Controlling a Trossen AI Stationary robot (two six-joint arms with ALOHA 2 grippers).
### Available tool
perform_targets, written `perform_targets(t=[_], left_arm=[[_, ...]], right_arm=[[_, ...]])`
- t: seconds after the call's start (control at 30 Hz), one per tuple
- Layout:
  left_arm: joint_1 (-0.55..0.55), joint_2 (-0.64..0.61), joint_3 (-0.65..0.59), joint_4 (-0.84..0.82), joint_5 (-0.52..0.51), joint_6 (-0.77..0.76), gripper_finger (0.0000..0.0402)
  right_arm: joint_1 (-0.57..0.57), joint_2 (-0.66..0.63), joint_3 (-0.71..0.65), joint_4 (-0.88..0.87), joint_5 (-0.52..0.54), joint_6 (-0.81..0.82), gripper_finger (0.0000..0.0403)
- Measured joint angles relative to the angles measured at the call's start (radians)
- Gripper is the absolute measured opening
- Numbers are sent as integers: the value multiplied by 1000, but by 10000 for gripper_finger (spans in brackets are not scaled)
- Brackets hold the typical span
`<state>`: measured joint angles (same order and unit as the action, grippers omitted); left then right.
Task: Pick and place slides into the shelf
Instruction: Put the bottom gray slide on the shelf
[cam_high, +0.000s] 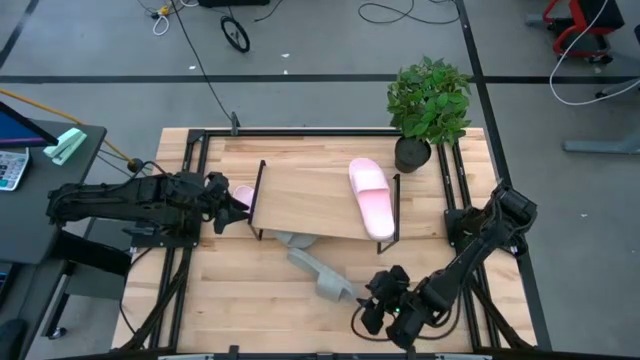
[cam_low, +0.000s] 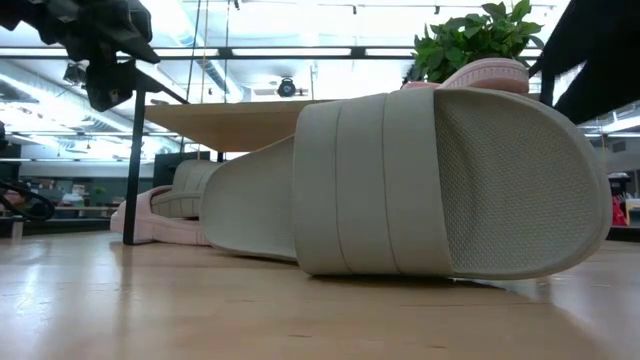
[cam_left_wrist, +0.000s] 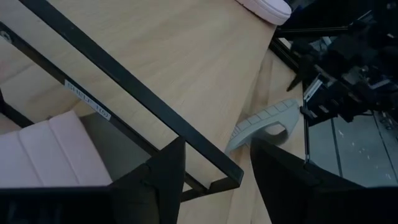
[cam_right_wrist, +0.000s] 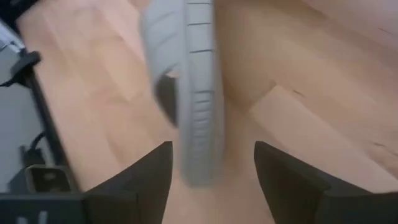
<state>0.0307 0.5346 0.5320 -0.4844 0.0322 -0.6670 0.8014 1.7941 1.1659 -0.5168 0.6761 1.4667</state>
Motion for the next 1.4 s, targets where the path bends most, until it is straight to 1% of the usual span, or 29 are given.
perform_targets(t=[0.2, 0.4, 0.57, 0.63, 0.7, 0.77, 0.83, 0.93, 0.97, 1.1, 1.23, 1.4], left_arm=[[0, 0, 0, 0, 0, 25, 182], [0, 0, 0, 0, 0, 26, 184], [0, 0, 0, 1, 0, 26, 178], [0, 0, 0, 1, 0, 26, 177], [0, 0, 0, 1, 0, 27, 177], [0, 0, 0, 1, 0, 28, 178], [0, 0, 0, 1, 0, 28, 178], [0, 0, 0, 1, 0, 28, 175], [0, 0, 0, 1, 0, 30, 174], [0, 0, 0, 1, 0, 36, 174], [0, 0, 0, -1, 0, 36, 172], [0, 0, 0, 0, 0, 37, 173]], right_arm=[[-45, 0, -19, 83, -4, -30, 243], [-86, 0, -19, 90, -26, -80, 248], [-107, 28, -19, 110, -102, -81, 249], [-108, 45, -20, 120, -136, -81, 243], [-110, 56, -20, 136, -162, -76, 226], [-110, 59, -20, 149, -184, -63, 195], [-113, 59, -19, 155, -204, -50, 147], [-114, 55, -19, 150, -243, -44, 51], [-114, 55, -19, 161, -261, -46, 33], [-100, 50, 5, 171, -324, -49, 33], [-80, 50, 74, 132, -355, -56, 31], [-46, 50, 235, -52, -364, -49, 31]])
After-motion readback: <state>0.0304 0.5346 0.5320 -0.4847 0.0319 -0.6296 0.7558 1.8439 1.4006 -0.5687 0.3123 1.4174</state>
